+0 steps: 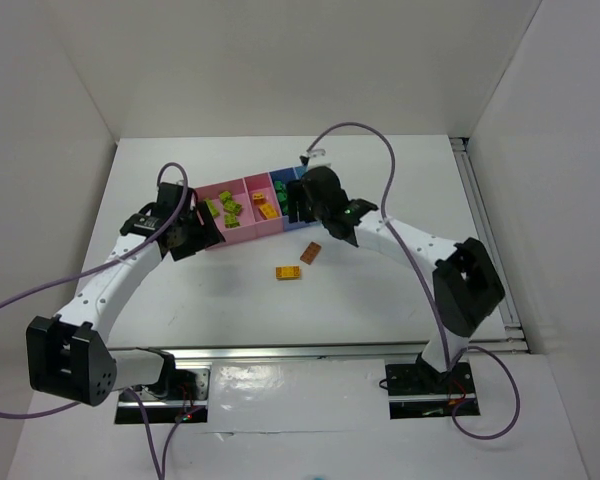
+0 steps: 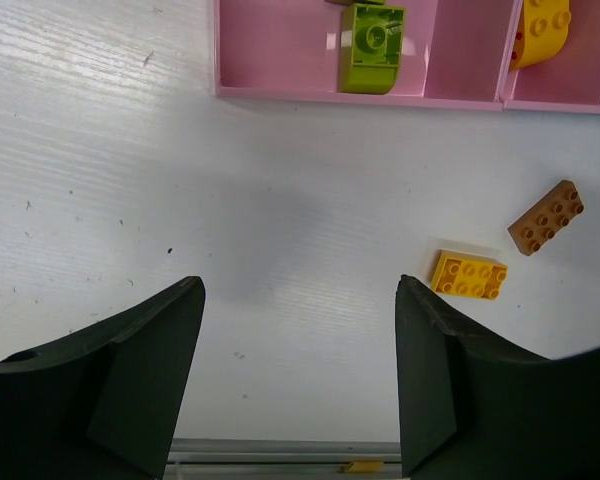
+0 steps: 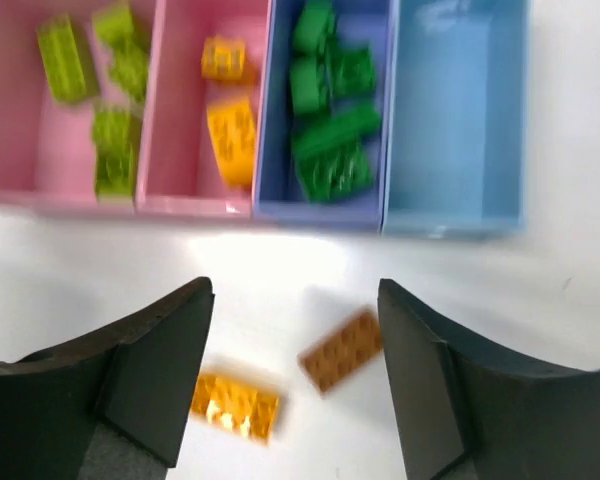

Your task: Sort the legos into containers by color

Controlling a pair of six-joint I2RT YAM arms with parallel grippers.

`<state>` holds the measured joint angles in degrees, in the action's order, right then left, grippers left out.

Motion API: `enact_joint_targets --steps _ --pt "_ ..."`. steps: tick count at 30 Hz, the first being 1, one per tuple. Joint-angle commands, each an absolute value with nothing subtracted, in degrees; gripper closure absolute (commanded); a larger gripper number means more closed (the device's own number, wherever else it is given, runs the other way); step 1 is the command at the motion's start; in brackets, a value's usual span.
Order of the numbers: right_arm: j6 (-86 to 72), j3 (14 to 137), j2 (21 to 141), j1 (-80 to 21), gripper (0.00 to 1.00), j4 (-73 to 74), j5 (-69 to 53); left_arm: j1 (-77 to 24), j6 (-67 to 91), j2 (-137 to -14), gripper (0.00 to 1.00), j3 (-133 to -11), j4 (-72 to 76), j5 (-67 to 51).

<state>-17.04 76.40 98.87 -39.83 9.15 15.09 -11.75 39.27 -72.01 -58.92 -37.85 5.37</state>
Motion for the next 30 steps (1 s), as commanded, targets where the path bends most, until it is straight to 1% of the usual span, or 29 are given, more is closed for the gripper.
enact_joint_targets --steps 1,3,5,7,10,14,21,24,30 --pt "-18.81 65.95 95.63 -42.18 0.25 6.15 8.71 -12.04 39.29 -72.77 0.20 -60.02 -36.56 6.33" --pt "-18.81 64.34 95.63 -44.20 0.16 8.25 7.04 -12.04 39.29 -73.30 0.20 -60.03 -36.56 6.33" --pt "-17.42 61.97 96.24 -46.30 0.16 8.79 4.76 -12.04 39.29 -73.30 0.20 -60.03 -35.95 5.81" --pt "-13.82 59.08 96.24 -48.50 0.16 8.09 4.75 -12.04 39.29 -73.30 0.20 -59.50 -35.43 5.28" --pt "-10.99 57.13 95.63 -49.22 0.16 7.38 5.62 -12.04 39.81 -73.30 0.20 -58.89 -34.89 3.88" --pt "-6.95 59.41 98.96 -50.88 0.16 10.79 9.66 -12.04 39.81 -73.30 0.20 -58.36 -34.37 3.87" --pt "-6.42 61.87 103.79 -50.89 0.16 8.45 12.13 -12.04 39.29 -72.25 0.20 -58.36 -34.37 3.87" --pt "-5.89 63.18 103.80 -50.89 0.19 7.30 12.13 -12.04 39.29 -72.25 0.20 -58.36 -34.37 3.87" --pt "-6.76 67.40 108.36 -50.89 0.26 6.07 10.56 -12.04 39.29 -72.25 0.20 -58.36 -34.89 3.87"
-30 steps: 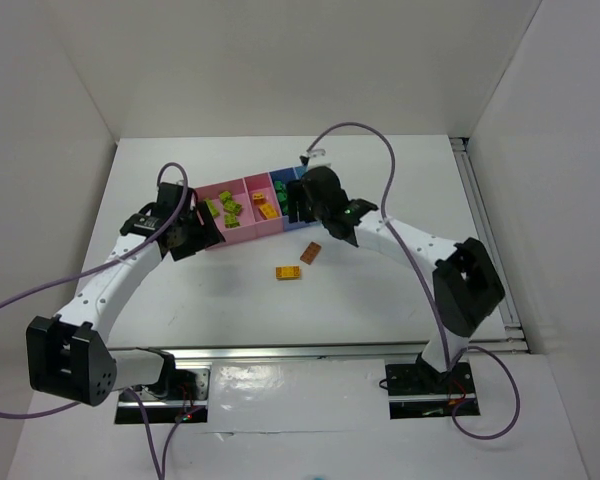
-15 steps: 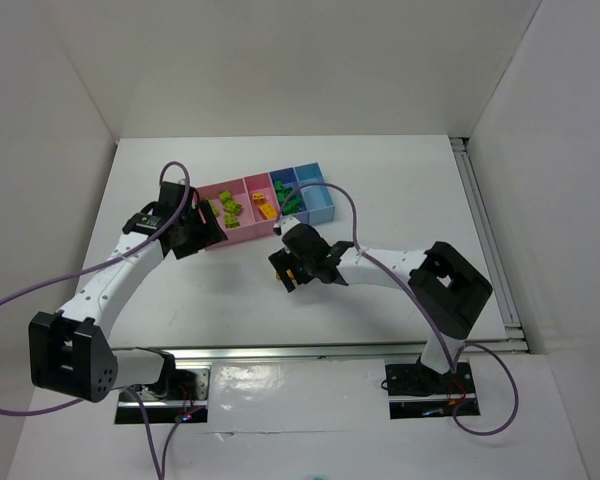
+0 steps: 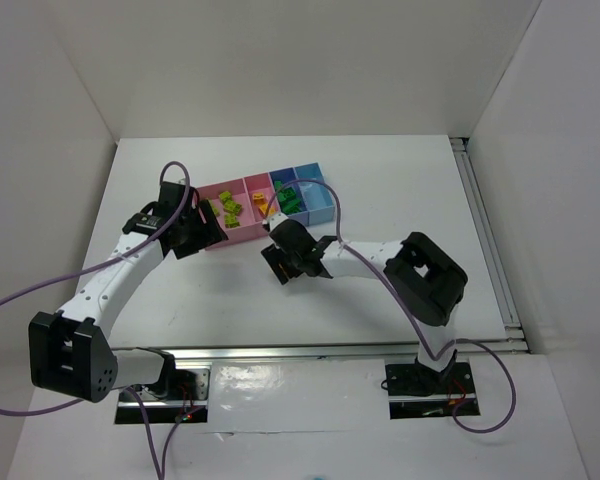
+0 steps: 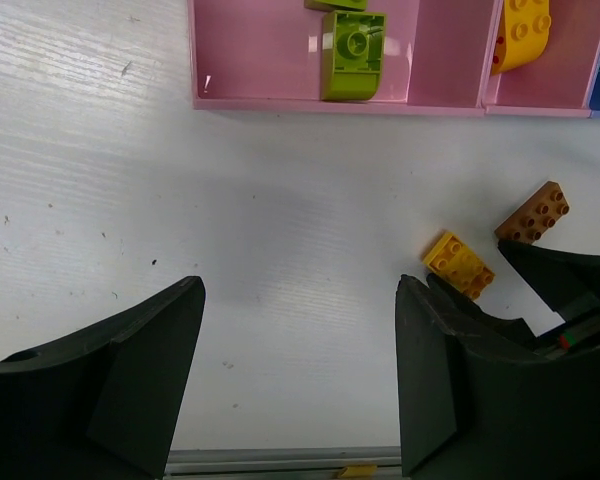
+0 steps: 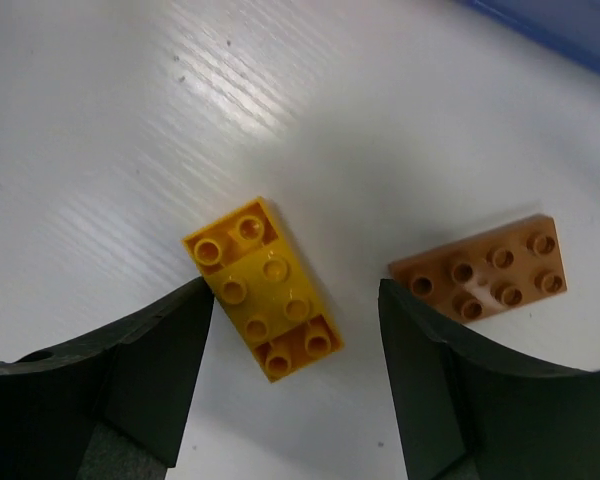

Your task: Sort the legos into containers by color

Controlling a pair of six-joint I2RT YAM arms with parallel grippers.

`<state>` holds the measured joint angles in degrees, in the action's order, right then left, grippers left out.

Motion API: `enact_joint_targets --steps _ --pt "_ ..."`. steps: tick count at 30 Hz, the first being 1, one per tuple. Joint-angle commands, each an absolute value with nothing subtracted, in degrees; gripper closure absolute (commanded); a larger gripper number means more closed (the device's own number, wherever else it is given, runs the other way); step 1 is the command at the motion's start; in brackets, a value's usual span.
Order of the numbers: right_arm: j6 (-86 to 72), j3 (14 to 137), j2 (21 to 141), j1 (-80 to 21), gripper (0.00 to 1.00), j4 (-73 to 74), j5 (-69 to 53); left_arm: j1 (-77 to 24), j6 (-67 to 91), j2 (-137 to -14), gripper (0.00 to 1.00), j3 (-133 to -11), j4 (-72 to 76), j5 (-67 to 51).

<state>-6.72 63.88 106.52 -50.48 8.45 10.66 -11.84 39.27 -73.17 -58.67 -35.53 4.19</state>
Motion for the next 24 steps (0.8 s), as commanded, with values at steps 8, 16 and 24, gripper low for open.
enact_joint_targets --steps 8,16,24 --pt "-8.17 68.82 109.42 -50.89 0.72 7.37 12.29 -12.04 39.29 -72.25 0.20 -57.83 -34.89 3.34" --pt "-10.45 75.66 100.64 -50.89 0.83 16.61 18.01 -12.04 39.29 -73.30 0.20 -57.83 -34.37 5.27" --pt "-8.35 96.30 111.51 -46.94 0.82 18.98 21.80 -10.29 40.43 -72.43 0.20 -57.22 -37.35 8.00"
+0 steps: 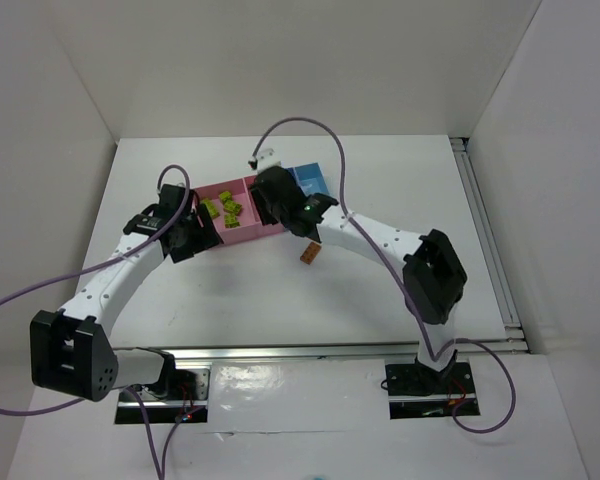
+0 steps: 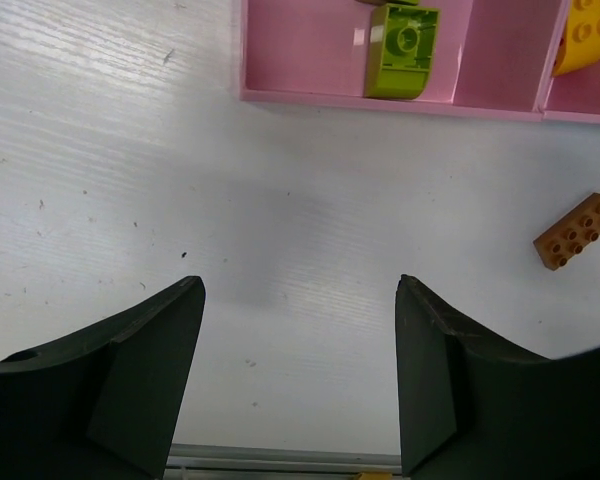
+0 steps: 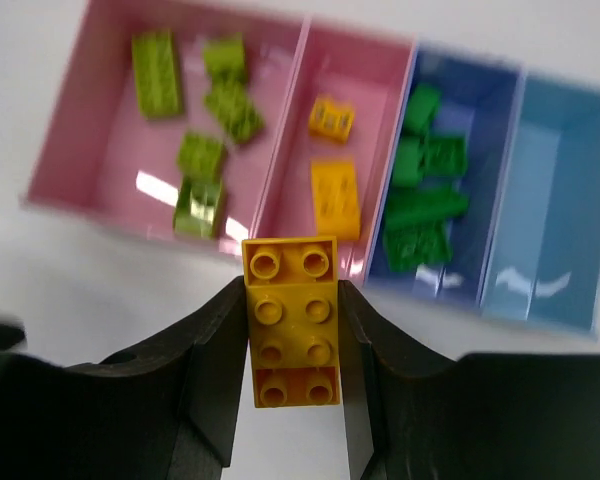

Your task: Sort the legos into containers by color

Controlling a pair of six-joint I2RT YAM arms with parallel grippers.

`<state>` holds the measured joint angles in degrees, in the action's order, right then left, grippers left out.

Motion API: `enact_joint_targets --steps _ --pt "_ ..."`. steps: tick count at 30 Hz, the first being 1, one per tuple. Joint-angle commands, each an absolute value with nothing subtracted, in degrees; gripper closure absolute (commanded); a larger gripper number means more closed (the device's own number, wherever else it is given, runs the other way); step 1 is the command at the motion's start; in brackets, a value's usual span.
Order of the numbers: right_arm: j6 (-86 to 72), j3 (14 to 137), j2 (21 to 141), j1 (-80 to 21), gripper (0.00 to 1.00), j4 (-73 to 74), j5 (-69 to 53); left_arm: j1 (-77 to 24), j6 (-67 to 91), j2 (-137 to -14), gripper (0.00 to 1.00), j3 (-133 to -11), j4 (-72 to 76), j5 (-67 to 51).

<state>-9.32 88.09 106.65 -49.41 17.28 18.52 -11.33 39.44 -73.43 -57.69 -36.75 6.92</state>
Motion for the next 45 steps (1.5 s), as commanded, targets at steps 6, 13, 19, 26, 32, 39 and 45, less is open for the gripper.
enact_joint_targets --steps 6,13,19,26,32,39,45 --pt "-6.50 116.08 126.63 -43.77 0.74 20.64 20.21 -8.53 38.23 -70.67 0.19 -58.54 -38.67 8.53" --pt "-5.27 126.84 133.52 -41.84 0.29 22.34 19.42 -7.91 37.00 -69.61 0.19 -59.06 -39.20 8.00" --pt "-8.95 101.76 115.51 -41.31 0.54 13.37 24.52 -7.91 37.00 -69.61 0.19 -59.06 -38.58 6.68" --pt "-28.24 71.07 97.57 -39.46 0.39 12.20 24.52 -7.91 37.52 -70.22 0.19 -58.54 -36.66 5.54" --pt "-42.09 61.27 96.23 -39.46 0.11 11.78 19.16 -7.91 37.53 -69.70 0.19 -58.01 -35.33 3.52" --pt "-46.93 63.54 104.14 -40.69 0.18 10.72 21.44 -7.91 37.53 -69.70 0.19 -57.48 -35.33 4.04" --pt "-46.93 67.41 110.12 -41.75 0.23 12.21 23.72 -7.91 37.53 -69.17 0.19 -57.48 -35.33 4.04"
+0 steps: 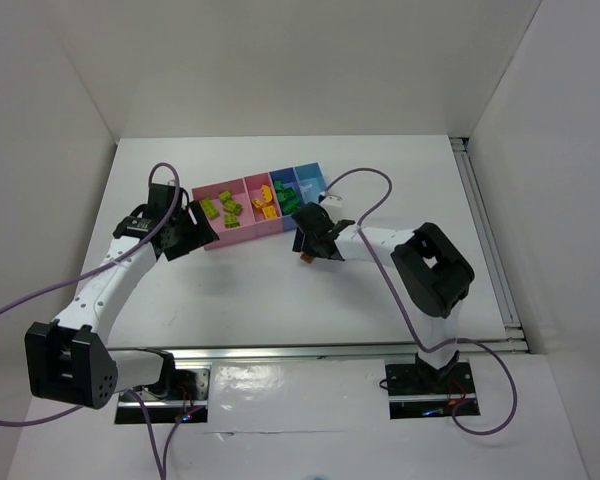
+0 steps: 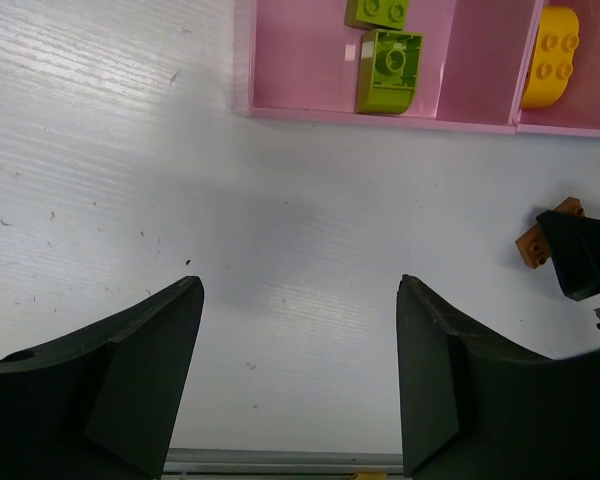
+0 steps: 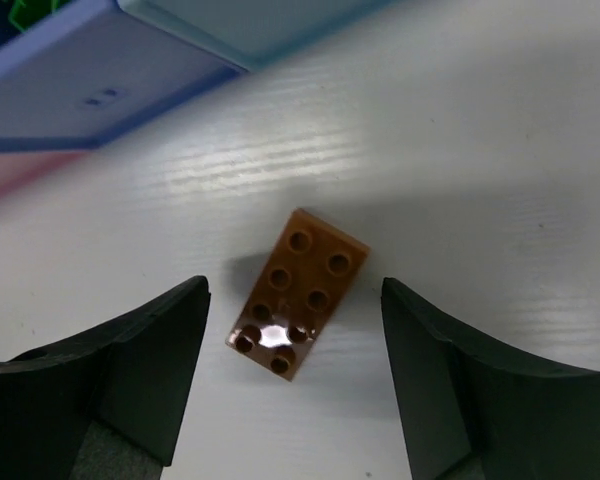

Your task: Sort the legos into containers by color

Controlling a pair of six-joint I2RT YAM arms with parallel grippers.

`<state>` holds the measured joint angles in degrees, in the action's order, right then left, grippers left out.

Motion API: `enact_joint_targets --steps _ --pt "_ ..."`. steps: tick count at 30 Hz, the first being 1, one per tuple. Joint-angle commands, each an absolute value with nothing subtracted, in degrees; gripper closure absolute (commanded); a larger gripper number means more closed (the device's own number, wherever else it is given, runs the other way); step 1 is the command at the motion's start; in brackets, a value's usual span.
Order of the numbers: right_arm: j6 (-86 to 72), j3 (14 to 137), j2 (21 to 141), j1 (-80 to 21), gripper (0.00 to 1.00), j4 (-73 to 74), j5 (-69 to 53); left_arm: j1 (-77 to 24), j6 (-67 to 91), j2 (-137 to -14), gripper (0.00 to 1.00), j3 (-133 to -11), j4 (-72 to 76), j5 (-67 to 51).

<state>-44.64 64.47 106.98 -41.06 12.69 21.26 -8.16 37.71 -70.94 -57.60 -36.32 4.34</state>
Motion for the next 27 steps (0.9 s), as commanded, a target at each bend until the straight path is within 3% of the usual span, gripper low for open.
enact_joint_targets --steps 1,4,8,14,22,27 --pt "-46.93 68.02 110.74 -42.36 0.26 12.91 25.04 -7.91 37.53 -69.17 0.19 -57.48 -35.33 4.04" --pt "-46.41 70.48 112.41 -43.86 0.33 14.93 26.97 -7.91 37.53 -69.79 0.19 -57.48 -35.33 4.04" --pt "-46.41 72.77 114.69 -45.00 0.55 18.62 31.27 -7.91 37.53 -69.79 0.19 -57.48 -35.33 4.04" --pt "-44.49 74.27 111.02 -46.41 0.77 23.20 36.12 -7.91 37.53 -69.79 0.19 -57.48 -35.33 4.04" --pt "-33.94 67.68 93.54 -46.93 0.80 17.41 37.88 -7.91 37.53 -70.31 0.19 -57.48 -35.33 4.04" --pt "-25.15 73.02 94.30 -41.15 0.80 14.41 35.43 -7.91 37.53 -70.31 0.19 -57.48 -34.80 3.52"
